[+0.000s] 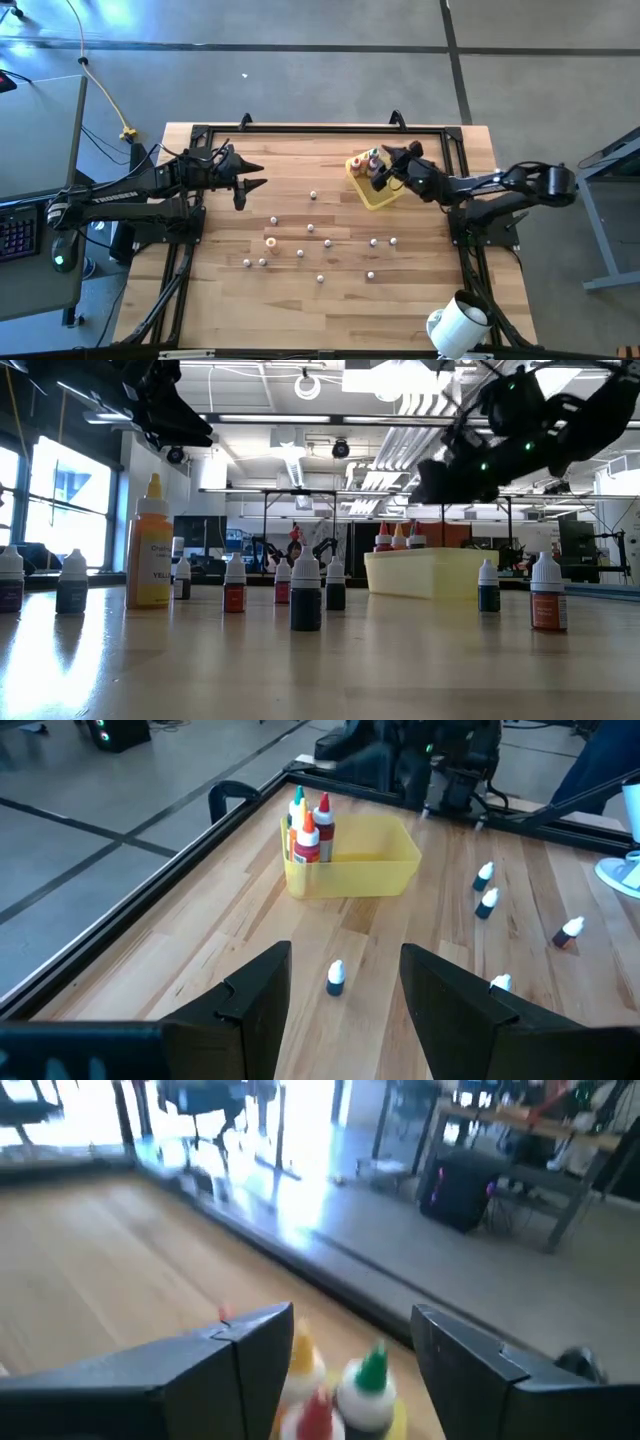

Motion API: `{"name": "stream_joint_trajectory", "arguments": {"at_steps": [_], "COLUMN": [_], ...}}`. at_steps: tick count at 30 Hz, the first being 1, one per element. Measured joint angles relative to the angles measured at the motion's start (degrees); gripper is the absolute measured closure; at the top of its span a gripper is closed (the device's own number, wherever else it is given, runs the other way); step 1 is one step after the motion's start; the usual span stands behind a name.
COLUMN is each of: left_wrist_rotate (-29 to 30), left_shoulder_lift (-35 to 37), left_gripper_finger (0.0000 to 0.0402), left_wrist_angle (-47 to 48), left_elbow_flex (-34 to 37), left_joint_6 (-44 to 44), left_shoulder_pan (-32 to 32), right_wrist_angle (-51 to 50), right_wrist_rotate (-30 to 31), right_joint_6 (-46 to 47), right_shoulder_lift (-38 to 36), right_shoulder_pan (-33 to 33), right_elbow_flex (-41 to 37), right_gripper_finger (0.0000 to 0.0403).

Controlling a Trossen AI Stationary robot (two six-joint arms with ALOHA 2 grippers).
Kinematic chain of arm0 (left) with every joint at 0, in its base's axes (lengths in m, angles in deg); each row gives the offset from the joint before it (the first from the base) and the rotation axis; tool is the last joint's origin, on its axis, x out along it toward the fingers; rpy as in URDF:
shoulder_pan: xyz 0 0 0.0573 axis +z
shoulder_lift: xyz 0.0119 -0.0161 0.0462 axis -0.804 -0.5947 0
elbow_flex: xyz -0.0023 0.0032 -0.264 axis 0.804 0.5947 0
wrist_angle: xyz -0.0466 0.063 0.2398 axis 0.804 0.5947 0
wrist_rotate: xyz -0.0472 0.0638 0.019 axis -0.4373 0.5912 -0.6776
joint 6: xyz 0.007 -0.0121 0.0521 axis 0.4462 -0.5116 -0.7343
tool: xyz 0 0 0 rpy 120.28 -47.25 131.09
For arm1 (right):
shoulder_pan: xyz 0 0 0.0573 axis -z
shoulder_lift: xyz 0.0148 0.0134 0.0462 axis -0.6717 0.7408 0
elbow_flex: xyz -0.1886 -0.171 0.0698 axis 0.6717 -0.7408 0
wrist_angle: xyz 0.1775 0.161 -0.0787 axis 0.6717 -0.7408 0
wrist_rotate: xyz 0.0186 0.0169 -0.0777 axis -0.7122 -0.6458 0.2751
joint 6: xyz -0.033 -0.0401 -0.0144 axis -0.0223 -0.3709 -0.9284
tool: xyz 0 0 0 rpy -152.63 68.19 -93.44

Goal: Pick & Place food coloring
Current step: Put the large yellow food coloring bottle into the bin

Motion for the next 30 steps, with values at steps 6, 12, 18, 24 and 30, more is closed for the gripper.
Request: {"name": "stream_joint_trajectory", "arguments": {"at_steps": [6,12,18,24,30], "left_wrist_rotate": [0.0,-0.1,-10.6,-23.9,-17.0], "left_shoulder_lift": [0.0,0.0,0.0,0.0,-3.1], "left_gripper_finger": [0.0215,0.0215,0.0215,0.0215,0.0215], "left_wrist_angle": [0.0,0.0,0.0,1.6,6.9], "left_elbow_flex": [0.0,0.0,0.0,-0.1,-0.1], "left_joint_6": [0.0,0.0,0.0,1.9,1.0], "left_shoulder_pan": [0.0,0.0,0.0,-2.2,-13.4], "right_wrist_angle": [1.7,2.0,-7.3,-11.3,-11.7], "right_wrist_rotate": [-8.3,-17.0,-14.2,-9.0,-8.8], "right_joint_6": [-3.0,-5.5,-8.6,-12.9,-13.6], "right_shoulder_lift": [-9.9,-11.2,-3.8,2.5,4.8], "right_shoulder_pan": [-5.9,-15.7,-23.0,-24.5,-24.4], "right_elbow_flex": [0.0,5.1,14.8,21.3,22.0], "right_gripper_finger": [0.0217,0.0231,0.0232,0.0232,0.0231]}}
